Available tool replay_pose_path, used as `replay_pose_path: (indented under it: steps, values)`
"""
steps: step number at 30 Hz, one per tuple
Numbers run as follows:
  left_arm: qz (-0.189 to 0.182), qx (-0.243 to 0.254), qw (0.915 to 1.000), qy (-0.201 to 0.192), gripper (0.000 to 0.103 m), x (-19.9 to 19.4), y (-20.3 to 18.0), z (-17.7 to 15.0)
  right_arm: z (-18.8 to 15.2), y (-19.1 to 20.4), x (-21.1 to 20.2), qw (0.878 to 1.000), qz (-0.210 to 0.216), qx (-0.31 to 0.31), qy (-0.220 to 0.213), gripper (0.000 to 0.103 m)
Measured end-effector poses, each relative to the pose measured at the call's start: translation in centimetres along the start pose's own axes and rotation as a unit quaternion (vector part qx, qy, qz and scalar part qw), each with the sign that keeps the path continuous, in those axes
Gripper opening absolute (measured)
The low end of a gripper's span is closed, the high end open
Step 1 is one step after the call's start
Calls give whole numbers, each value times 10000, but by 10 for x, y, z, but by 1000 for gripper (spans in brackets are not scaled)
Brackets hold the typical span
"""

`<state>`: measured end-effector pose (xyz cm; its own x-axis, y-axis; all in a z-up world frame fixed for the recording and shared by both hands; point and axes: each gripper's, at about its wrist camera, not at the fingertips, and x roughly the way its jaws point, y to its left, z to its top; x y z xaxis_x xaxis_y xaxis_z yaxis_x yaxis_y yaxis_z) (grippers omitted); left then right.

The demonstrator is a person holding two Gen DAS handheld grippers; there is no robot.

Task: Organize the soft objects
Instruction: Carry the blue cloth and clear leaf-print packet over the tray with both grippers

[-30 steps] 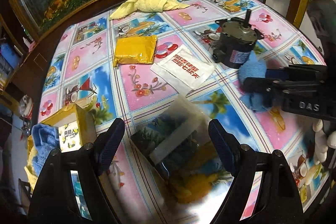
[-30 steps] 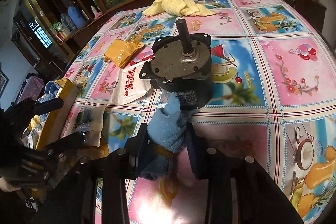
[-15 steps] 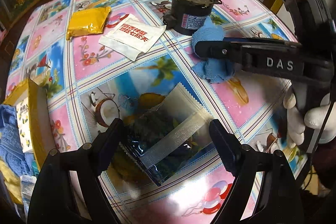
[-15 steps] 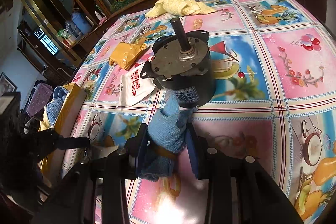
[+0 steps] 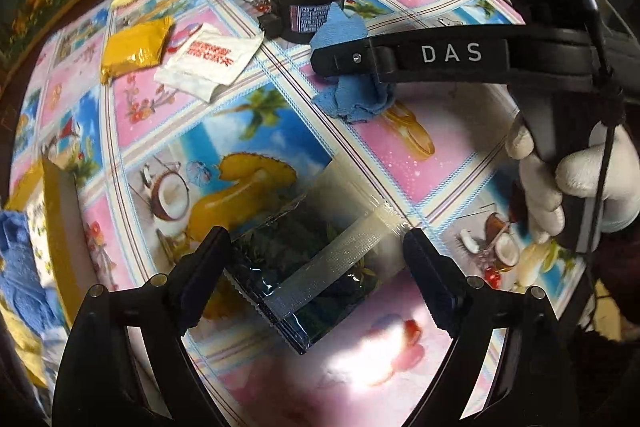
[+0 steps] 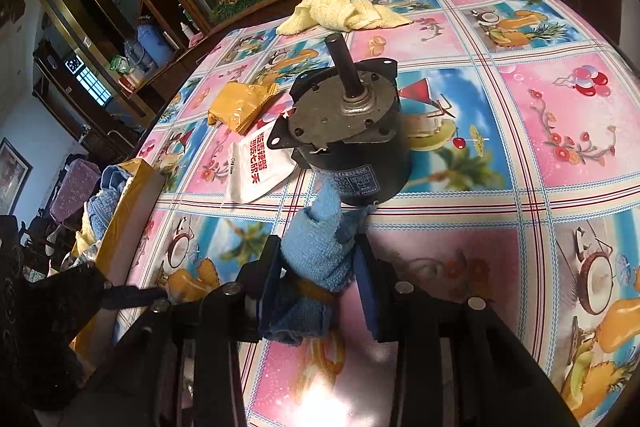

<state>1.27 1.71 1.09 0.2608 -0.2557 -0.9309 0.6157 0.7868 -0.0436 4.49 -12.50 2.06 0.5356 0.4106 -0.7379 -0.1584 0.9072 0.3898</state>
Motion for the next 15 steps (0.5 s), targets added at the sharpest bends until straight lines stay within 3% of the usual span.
replay_pose_path:
  steps: [2,7,10,14,15]
  values:
    - [-316,-174,9992,-159,88,-11,-4,-5,0,0,0,10000,7,13,-1,36]
    - [-599,59,9944,-870,88,-43,-11,-15,0,-1,0,10000,6,12,1,36]
    - [-453,404,9960,-648,88,-31,-17,-17,1,-1,1,10000,-3,2,-4,36]
    - [5,758,9969,-219,89,0,-22,-21,0,0,0,10000,-3,3,-5,36]
    - [53,770,9966,-292,92,2,-21,-24,0,0,0,10000,-3,4,-4,36]
